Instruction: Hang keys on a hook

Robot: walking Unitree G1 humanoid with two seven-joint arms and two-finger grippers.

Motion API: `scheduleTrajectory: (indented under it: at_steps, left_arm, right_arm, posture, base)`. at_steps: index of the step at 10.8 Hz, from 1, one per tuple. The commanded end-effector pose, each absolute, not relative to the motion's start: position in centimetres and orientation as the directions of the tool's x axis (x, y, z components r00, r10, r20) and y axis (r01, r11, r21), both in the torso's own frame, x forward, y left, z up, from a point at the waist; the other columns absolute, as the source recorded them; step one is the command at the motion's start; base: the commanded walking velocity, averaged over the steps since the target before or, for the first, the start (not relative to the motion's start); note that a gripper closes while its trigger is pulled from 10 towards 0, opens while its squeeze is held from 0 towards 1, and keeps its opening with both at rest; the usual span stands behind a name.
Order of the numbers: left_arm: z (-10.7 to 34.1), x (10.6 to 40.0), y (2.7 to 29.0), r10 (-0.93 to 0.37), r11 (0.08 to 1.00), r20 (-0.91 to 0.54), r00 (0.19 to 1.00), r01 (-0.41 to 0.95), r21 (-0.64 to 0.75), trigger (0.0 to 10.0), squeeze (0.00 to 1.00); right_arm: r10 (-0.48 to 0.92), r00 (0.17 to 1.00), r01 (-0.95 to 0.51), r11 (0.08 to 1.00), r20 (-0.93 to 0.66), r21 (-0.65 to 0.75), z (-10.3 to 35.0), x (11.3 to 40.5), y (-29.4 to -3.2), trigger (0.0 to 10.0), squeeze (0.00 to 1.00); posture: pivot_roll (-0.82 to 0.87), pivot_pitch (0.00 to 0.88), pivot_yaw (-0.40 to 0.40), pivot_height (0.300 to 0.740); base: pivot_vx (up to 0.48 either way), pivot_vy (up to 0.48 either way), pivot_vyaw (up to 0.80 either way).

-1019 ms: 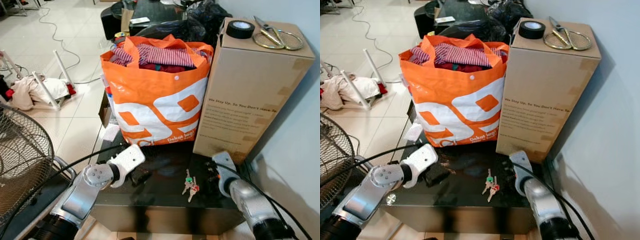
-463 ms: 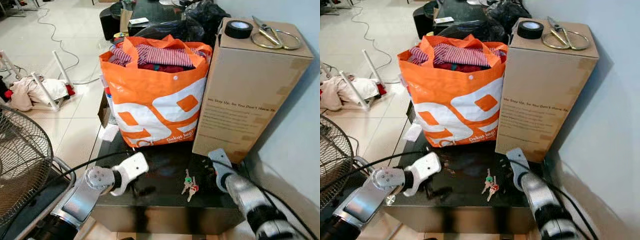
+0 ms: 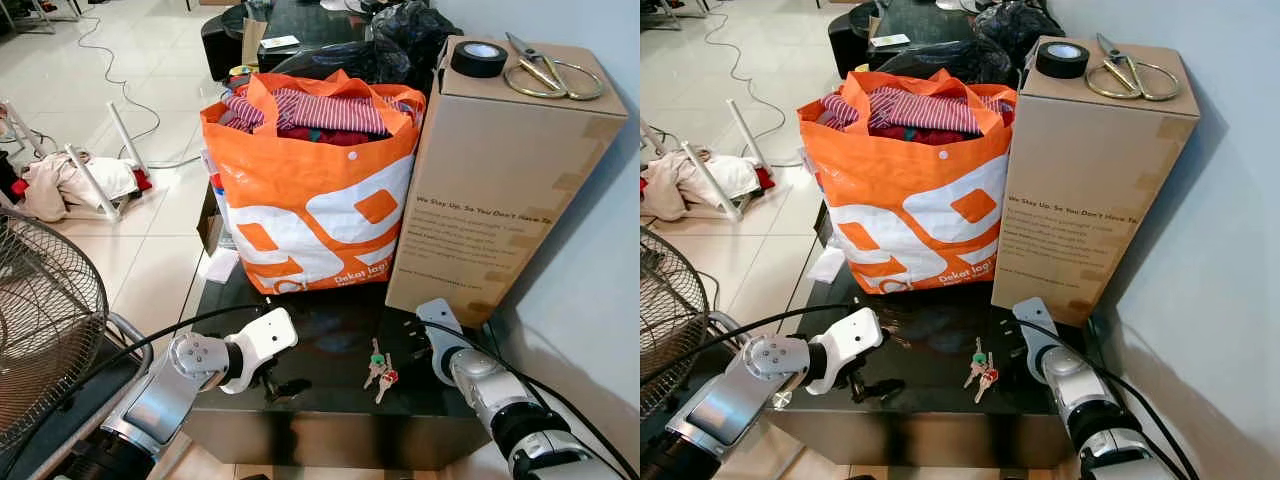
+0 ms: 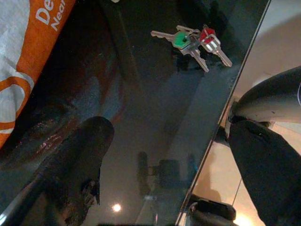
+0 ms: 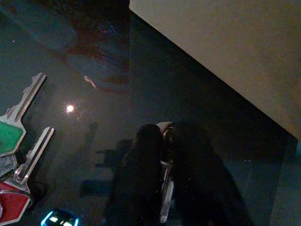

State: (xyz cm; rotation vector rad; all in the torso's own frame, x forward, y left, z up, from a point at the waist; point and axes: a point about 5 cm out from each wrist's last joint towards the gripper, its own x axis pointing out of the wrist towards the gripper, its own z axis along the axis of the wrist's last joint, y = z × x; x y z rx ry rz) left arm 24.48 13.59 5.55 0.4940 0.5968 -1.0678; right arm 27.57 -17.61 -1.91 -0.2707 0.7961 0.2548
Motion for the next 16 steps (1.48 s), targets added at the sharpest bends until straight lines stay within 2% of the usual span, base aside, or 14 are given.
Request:
scheduleTrajectory:
  at_steps: [1, 7, 11, 13, 14, 15, 16]
  left_arm:
    - [6.1, 24.7, 13.6, -0.659, 0.393, -0.661, 0.358, 0.914, 0.104, 10.0, 0.0]
    - [6.1, 25.0, 13.4, -0.661, 0.392, -0.657, 0.363, 0.914, 0.11, 10.0, 0.0]
    - [6.9, 25.9, 14.2, -0.639, 0.501, -0.596, 0.486, 0.851, 0.157, 10.0, 0.0]
    - [6.9, 26.1, 14.1, -0.641, 0.512, -0.586, 0.496, 0.845, 0.155, 10.0, 0.0]
    - [6.7, 26.3, 13.6, -0.646, 0.49, -0.593, 0.48, 0.857, 0.161, 10.0, 0.0]
    - [6.7, 26.4, 13.4, -0.647, 0.481, -0.596, 0.475, 0.861, 0.165, 10.0, 0.0]
    - [6.5, 26.2, 13.2, -0.649, 0.465, -0.608, 0.458, 0.871, 0.16, 10.0, 0.0]
  right_arm:
    - [0.118, 0.676, -0.327, 0.933, -0.727, -0.152, -1.8, 27.8, -17.7, 0.0, 0.0]
    - [0.112, 0.685, -0.306, 0.941, -0.72, -0.145, -1.6, 27.8, -18.5, 0.0, 0.0]
    - [0.197, 0.752, -0.281, 0.959, -0.629, -0.034, 0.4, 26.8, -19.7, 0.0, 0.0]
    - [0.186, 0.765, -0.277, 0.959, -0.616, -0.055, 0.8, 25.9, -20.2, 0.0, 0.0]
    - [0.132, 0.76, -0.251, 0.963, -0.637, -0.1, 0.6, 26.0, -20.1, 10.0, 0.0]
    - [0.126, 0.751, -0.244, 0.965, -0.648, -0.095, 0.4, 26.0, -19.9, 10.0, 0.03]
    - [0.102, 0.717, -0.205, 0.976, -0.69, -0.069, -0.4, 26.0, -19.6, 10.0, 1.0]
  posture:
    - [-0.08, 0.0, 0.059, 0.74]
    - [-0.09, 0.0, 0.066, 0.74]
    - [-0.09, 0.0, 0.084, 0.74]
    - [-0.12, 0.0, 0.105, 0.74]
    - [-0.13, 0.0, 0.109, 0.74]
    - [-0.12, 0.0, 0.106, 0.74]
    - [-0.12, 0.0, 0.098, 0.74]
  base:
    - [0.0, 0.0, 0.0]
    - [0.0, 0.0, 0.0]
    - [0.0, 0.0, 0.0]
    - [0.0, 0.0, 0.0]
    - [0.0, 0.0, 0.0]
    - [0.0, 0.0, 0.0]
    - [0.0, 0.0, 0.0]
